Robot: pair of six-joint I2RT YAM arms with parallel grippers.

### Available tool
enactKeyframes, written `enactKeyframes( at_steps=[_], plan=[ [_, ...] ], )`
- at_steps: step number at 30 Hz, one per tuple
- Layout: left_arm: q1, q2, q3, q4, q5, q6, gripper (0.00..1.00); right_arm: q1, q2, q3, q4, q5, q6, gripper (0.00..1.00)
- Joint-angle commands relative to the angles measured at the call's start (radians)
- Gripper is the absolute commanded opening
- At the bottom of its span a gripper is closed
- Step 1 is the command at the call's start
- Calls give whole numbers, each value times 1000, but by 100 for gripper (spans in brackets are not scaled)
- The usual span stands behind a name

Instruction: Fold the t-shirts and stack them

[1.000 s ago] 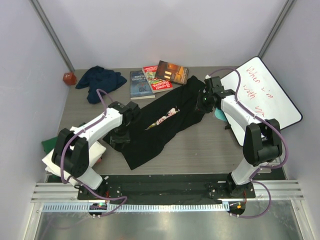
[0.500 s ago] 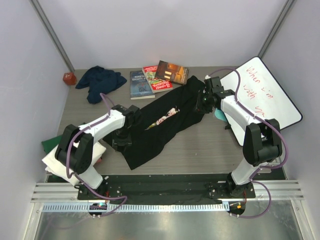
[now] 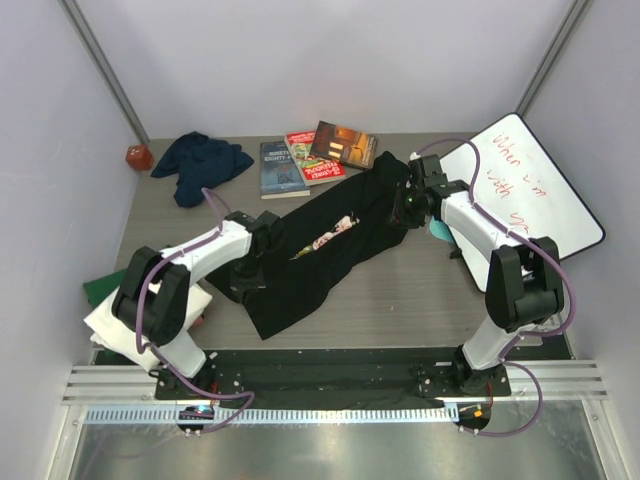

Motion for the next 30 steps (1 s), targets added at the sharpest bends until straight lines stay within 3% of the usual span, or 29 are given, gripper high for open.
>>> enactKeyframes(
  at_steps=[1, 6, 12, 14, 16, 17, 21, 30],
  plan=[
    [0, 5, 2, 29, 7, 5, 3, 5, 4, -1, 30, 3, 2, 30],
    [0, -2, 22, 20, -16, 11, 0, 5, 9, -1, 31, 3, 2, 29],
    [3, -34, 51, -2, -82, 9, 0, 3, 15, -16, 42, 8, 2, 13],
    [13, -45, 61, -5, -55, 15, 0, 5, 10, -20, 43, 4, 1, 16],
    [17, -44, 70, -32, -50, 16, 13, 5, 6, -22, 43, 8, -1, 25],
    [17, -47, 71, -40, -55, 16, 29, 5, -1, -24, 45, 11, -4, 30],
    [23, -80, 49, -51, -82, -3, 49, 7, 9, -31, 65, 9, -11, 37],
    [72, -159, -56, 90, 28, -8, 52, 5, 134, -27, 103, -12, -8, 36]
  ],
)
